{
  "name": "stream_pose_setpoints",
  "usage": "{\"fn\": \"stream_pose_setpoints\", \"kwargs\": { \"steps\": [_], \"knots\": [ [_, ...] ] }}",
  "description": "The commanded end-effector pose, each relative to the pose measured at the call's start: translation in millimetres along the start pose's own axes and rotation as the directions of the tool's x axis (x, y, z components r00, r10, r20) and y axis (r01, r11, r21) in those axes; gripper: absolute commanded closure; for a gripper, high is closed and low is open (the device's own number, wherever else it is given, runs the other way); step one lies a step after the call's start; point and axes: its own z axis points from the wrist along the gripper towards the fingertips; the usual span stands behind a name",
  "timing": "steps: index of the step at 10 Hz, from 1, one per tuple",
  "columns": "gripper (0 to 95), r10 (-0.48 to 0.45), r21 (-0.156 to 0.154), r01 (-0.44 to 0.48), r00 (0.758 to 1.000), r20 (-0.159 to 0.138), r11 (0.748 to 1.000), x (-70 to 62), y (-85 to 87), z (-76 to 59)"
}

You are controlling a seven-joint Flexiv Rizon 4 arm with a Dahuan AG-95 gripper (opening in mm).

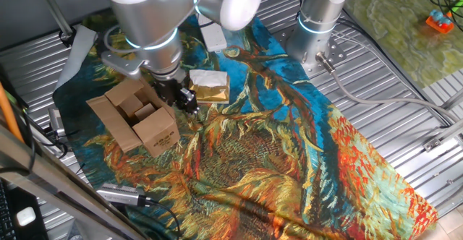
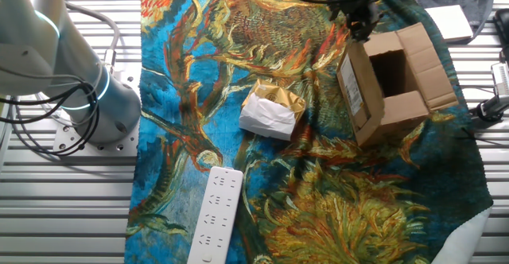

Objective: Cover the box

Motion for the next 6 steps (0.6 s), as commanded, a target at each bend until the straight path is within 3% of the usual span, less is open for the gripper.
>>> {"fn": "stream_pose_setpoints", "kwargs": {
  "steps": [1, 6],
  "knots": [
    [38.0, 0.0, 0.001, 0.0, 1.0, -0.005, 1.0, -12.0, -4.3, -1.6],
    [38.0, 0.002, 0.012, -0.002, 1.0, -0.002, 1.0, -32.5, -9.8, 13.1]
  ]
}}
